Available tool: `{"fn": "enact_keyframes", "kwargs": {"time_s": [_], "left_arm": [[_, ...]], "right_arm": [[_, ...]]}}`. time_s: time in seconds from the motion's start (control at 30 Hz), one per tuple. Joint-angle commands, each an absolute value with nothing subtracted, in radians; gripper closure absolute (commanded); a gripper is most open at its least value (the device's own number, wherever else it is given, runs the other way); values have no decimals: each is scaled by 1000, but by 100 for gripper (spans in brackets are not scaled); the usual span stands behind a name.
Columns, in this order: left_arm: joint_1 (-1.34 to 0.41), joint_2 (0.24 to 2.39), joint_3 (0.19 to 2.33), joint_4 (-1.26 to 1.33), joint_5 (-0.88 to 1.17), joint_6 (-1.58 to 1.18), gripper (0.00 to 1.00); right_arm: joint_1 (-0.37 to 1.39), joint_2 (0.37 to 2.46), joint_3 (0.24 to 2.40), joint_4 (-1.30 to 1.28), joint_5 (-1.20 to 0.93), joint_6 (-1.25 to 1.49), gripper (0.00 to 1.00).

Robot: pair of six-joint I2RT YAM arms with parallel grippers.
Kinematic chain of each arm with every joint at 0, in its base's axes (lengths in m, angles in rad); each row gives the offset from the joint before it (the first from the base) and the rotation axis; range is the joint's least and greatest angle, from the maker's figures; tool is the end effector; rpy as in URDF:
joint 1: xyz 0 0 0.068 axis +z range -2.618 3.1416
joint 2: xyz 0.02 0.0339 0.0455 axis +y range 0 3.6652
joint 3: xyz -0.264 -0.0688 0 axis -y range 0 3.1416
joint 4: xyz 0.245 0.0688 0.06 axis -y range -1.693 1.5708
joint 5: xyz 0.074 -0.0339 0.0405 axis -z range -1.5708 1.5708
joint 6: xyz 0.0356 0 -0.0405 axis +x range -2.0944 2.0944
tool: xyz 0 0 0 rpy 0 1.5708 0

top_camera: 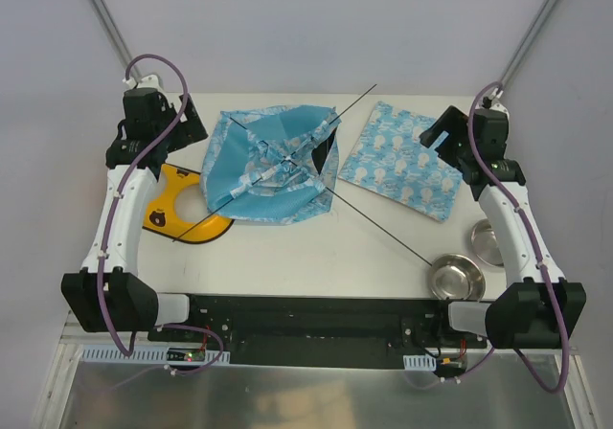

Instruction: Set up the pet tent

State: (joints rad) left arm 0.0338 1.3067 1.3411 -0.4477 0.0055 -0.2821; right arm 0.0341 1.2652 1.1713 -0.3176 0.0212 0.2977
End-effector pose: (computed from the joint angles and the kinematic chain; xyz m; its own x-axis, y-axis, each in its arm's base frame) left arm 0.2941 0.0097 0.3927 -0.3775 -0.2913 -0.8790 -0.1394 0.9563 -0.2571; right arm 0.2904 0.0092 0.3582 -0.3865 0.2802 -0.8787 0.1032 0.9599 0.2607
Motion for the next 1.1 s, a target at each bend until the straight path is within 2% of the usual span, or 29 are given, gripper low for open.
{"fn": "enact_keyframes", "kwargs": {"time_s": [0.0,0.33,0.43,0.5,0.7,0.97,1.07], "left_arm": [[37,1269,1356,-408,-25,-302,1],[37,1270,1224,-345,40,-428,1],[38,1270,1203,-345,61,-411,1],[37,1270,1193,-345,151,-313,1],[37,1255,1135,-276,314,-293,1],[37,1299,1137,-236,402,-331,1],[35,1322,1147,-235,416,-334,1]], "right_arm": [[34,1236,1164,-290,-57,273,8],[70,1328,1170,-416,-440,140,4],[124,1350,1157,-442,-428,94,4],[165,1361,1146,-449,-387,71,4],[277,1419,1127,-501,-301,8,5],[417,1578,1163,-623,-205,-126,14],[449,1650,1196,-659,-225,-150,21]]}}
